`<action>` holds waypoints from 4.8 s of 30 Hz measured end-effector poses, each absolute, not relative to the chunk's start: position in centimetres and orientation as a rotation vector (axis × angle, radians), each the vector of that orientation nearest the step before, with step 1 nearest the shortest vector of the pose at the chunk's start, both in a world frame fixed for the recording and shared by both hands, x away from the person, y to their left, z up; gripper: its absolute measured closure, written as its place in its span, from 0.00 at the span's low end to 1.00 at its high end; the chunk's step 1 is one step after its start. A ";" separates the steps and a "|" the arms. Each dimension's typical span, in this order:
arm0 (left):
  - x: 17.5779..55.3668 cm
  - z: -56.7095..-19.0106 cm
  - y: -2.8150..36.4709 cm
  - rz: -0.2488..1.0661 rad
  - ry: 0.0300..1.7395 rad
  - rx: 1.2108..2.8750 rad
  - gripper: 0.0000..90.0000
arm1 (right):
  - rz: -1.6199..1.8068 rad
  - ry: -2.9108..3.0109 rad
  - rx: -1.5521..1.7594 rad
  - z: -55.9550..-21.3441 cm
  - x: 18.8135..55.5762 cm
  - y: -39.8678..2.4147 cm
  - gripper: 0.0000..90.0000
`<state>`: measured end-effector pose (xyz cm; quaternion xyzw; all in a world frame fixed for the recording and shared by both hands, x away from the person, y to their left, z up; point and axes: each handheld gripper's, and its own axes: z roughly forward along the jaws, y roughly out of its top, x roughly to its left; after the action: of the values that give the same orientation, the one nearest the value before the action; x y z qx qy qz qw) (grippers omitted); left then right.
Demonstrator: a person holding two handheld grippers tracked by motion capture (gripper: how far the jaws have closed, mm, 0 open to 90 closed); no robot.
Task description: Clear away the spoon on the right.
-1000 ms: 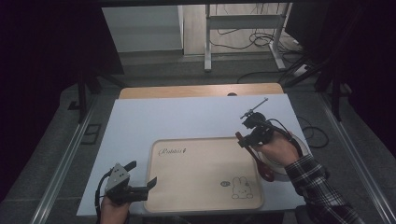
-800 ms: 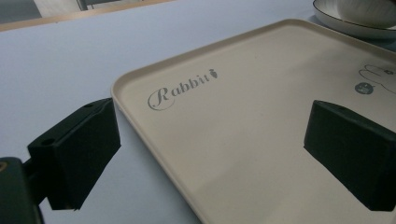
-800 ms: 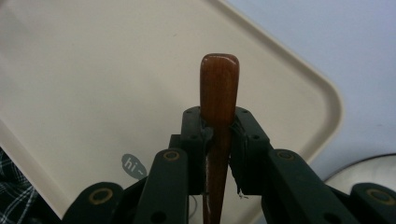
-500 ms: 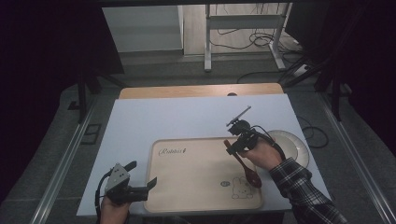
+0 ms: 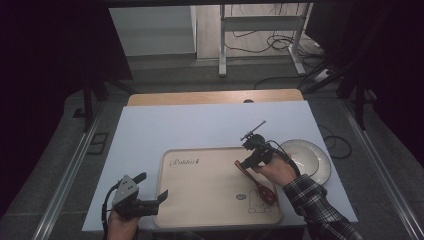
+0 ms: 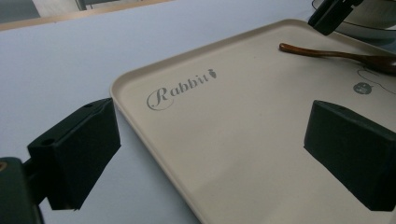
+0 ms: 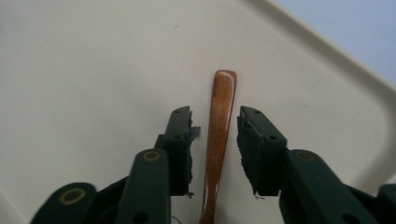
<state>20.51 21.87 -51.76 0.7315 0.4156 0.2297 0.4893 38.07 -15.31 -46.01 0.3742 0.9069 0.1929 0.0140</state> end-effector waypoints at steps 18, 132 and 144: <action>20.5 -51.7 21.8 0.562 1.009 1.778 0.03 | 0.778 2.772 0.906 -46.1 34.9 -15.3 0.69; 20.5 -51.7 21.9 0.567 1.004 1.773 0.04 | 0.891 2.545 0.975 -48.2 33.8 -19.9 0.76; 20.5 -51.7 21.9 0.568 1.006 1.775 0.04 | 0.973 2.515 0.976 -47.4 33.3 -20.5 0.58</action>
<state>20.46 21.90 -51.67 0.7309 0.4140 0.2337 0.4897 33.29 -20.53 -47.45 0.3371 0.8688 0.3362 0.1362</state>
